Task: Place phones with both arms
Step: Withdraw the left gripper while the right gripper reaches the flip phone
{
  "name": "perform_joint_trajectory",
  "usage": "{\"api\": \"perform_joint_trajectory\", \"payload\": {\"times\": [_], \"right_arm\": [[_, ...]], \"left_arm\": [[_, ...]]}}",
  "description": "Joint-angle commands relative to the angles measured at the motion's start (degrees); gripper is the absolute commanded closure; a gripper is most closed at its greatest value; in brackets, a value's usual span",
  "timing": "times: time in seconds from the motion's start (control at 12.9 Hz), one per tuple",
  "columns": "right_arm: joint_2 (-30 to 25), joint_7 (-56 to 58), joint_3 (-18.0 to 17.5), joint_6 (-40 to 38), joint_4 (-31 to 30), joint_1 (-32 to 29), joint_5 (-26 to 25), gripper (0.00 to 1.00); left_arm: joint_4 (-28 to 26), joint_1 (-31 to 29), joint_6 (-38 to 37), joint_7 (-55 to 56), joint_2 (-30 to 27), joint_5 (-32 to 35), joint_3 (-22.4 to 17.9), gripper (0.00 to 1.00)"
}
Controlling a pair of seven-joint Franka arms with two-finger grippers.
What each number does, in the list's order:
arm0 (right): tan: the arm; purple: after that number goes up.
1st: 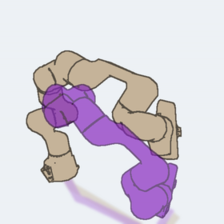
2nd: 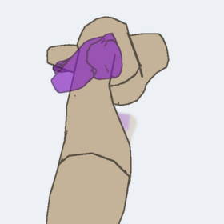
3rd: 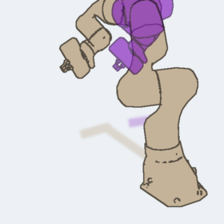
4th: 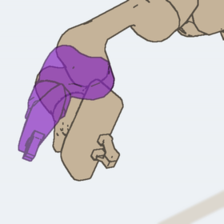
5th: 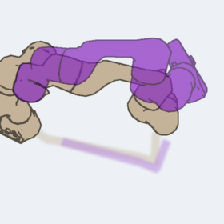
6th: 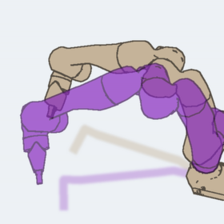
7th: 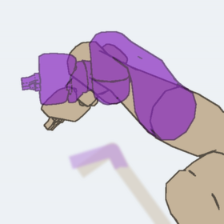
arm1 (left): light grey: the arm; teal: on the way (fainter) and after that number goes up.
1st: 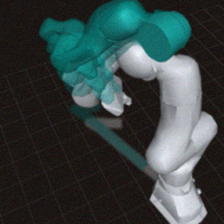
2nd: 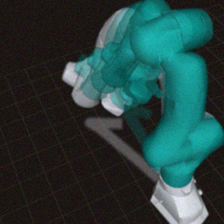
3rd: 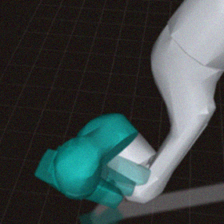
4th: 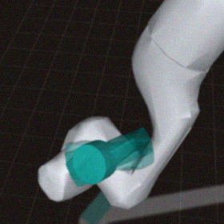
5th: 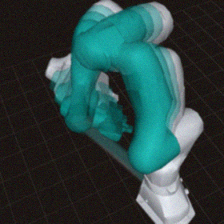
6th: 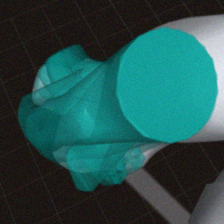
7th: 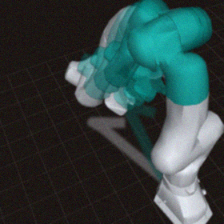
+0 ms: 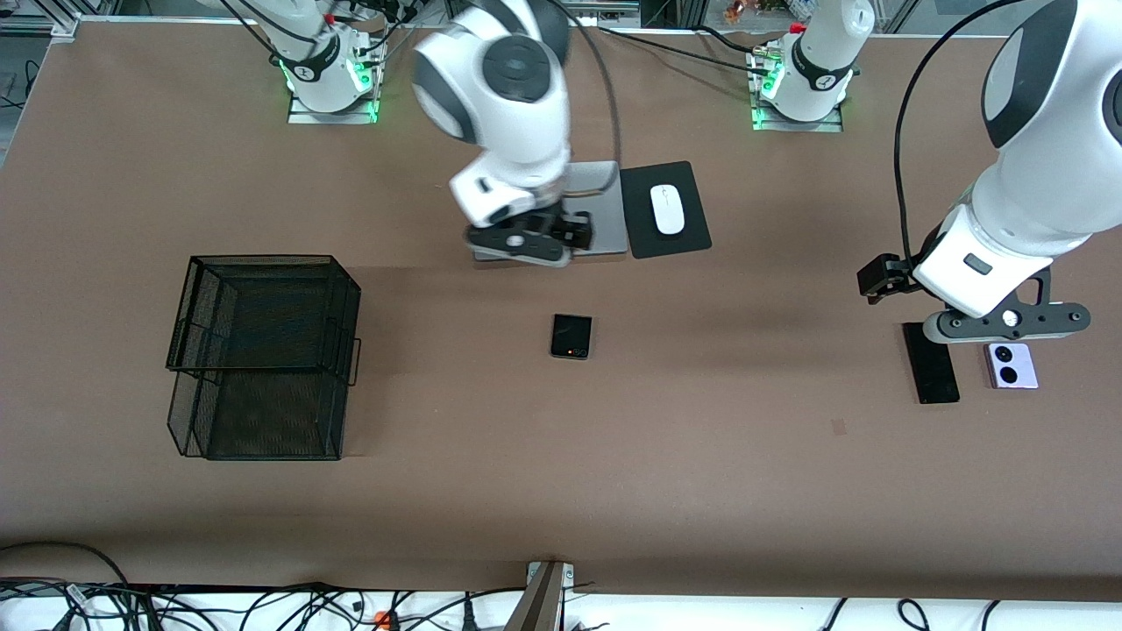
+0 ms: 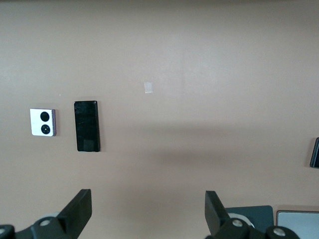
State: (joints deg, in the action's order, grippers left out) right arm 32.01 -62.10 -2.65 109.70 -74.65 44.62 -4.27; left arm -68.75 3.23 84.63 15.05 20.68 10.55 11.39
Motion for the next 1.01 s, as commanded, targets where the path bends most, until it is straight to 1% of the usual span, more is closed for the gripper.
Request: {"api": "perform_joint_trajectory", "payload": {"times": [0.0,0.08,0.15,0.31,0.39,0.46,0.7,0.93], "right_arm": [[5.76,-5.38,0.98,2.88,3.02,2.57,-3.36,0.00],[7.61,-6.27,1.07,4.37,3.02,3.10,-5.12,0.00],[9.28,-6.28,1.07,6.04,3.02,3.10,-6.36,0.00],[12.18,-6.19,1.33,9.20,3.02,2.75,-7.07,0.00],[13.50,-5.84,2.03,11.13,2.93,2.58,-7.07,0.00],[15.00,-5.58,2.56,13.33,2.93,2.58,-7.16,0.00],[18.34,-3.65,3.00,19.75,2.93,2.23,-7.07,0.00],[20.28,-3.29,3.18,22.75,2.93,2.22,-7.07,0.00]], "left_arm": [[-0.93,-0.77,-1.13,-3.44,-0.37,0.79,0.82,0.00],[-5.47,-1.99,0.26,-3.44,-3.34,-0.08,1.08,0.00],[-11.87,-3.56,4.63,-3.53,-7.02,-3.23,1.17,0.00],[-27.85,-4.46,15.86,-3.53,-17.20,-4.22,1.26,0.00],[-34.89,-4.46,19.14,-3.53,-21.86,-4.31,1.26,0.00],[-36.96,-4.46,19.69,-3.53,-23.56,-4.31,1.18,0.00],[-35.49,-4.55,18.56,-3.18,-22.79,-4.31,1.00,0.00],[-34.62,-4.55,17.16,-2.65,-22.79,-4.31,1.00,0.00]]}}
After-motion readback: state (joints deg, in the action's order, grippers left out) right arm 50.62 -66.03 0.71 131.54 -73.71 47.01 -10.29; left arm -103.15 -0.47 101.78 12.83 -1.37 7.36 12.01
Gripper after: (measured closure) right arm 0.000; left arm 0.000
